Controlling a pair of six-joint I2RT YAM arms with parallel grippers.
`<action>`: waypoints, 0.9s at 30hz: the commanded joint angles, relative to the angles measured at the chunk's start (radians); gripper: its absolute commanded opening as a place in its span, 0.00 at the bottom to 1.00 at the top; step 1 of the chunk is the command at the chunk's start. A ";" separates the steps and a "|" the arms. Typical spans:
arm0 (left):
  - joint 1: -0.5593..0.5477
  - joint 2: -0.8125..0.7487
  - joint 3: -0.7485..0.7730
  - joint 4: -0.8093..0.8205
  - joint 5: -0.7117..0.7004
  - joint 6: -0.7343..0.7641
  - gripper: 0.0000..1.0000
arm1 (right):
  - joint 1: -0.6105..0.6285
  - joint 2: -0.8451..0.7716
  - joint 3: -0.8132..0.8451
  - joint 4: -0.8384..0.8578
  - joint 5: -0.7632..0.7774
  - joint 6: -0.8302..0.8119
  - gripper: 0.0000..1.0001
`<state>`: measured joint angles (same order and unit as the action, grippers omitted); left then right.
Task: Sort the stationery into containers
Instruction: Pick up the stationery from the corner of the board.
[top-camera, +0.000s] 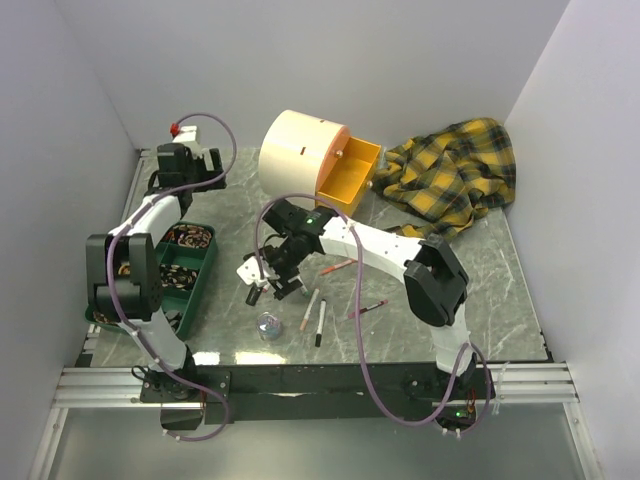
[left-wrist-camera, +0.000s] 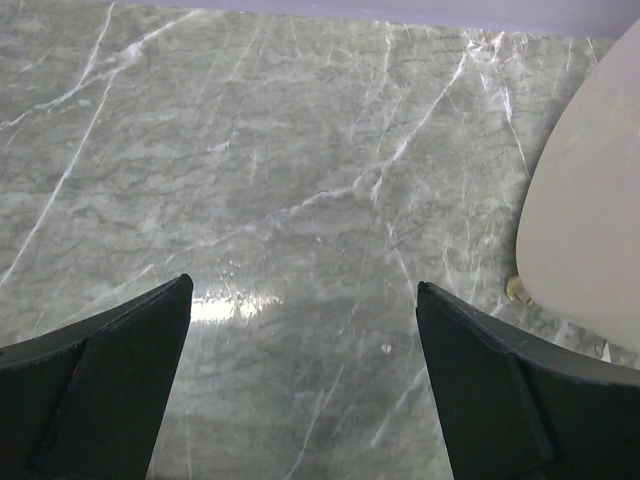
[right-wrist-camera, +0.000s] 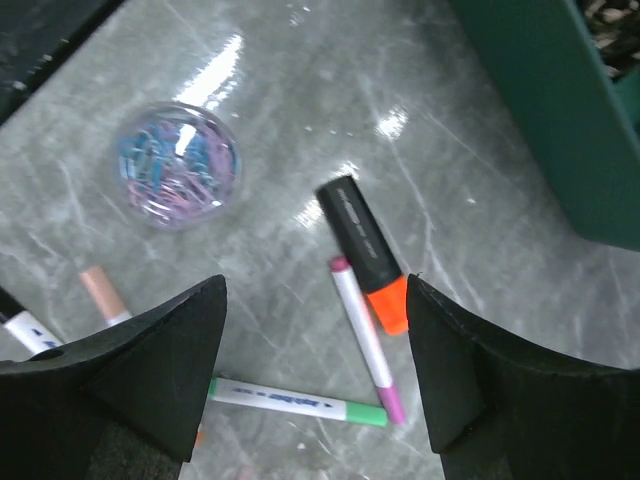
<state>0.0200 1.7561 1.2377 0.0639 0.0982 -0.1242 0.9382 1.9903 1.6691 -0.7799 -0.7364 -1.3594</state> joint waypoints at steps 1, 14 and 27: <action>0.005 -0.090 -0.021 -0.001 0.009 -0.003 0.99 | 0.040 -0.033 -0.050 -0.045 -0.014 -0.027 0.78; 0.026 -0.164 -0.090 0.016 0.008 0.001 0.99 | 0.139 -0.007 -0.086 0.001 0.071 0.040 0.79; 0.028 -0.172 -0.124 0.027 0.012 -0.008 0.99 | 0.148 0.071 -0.022 -0.067 0.051 0.034 0.79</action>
<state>0.0452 1.6260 1.1229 0.0498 0.1001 -0.1211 1.0798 2.0384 1.5944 -0.8120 -0.6701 -1.3277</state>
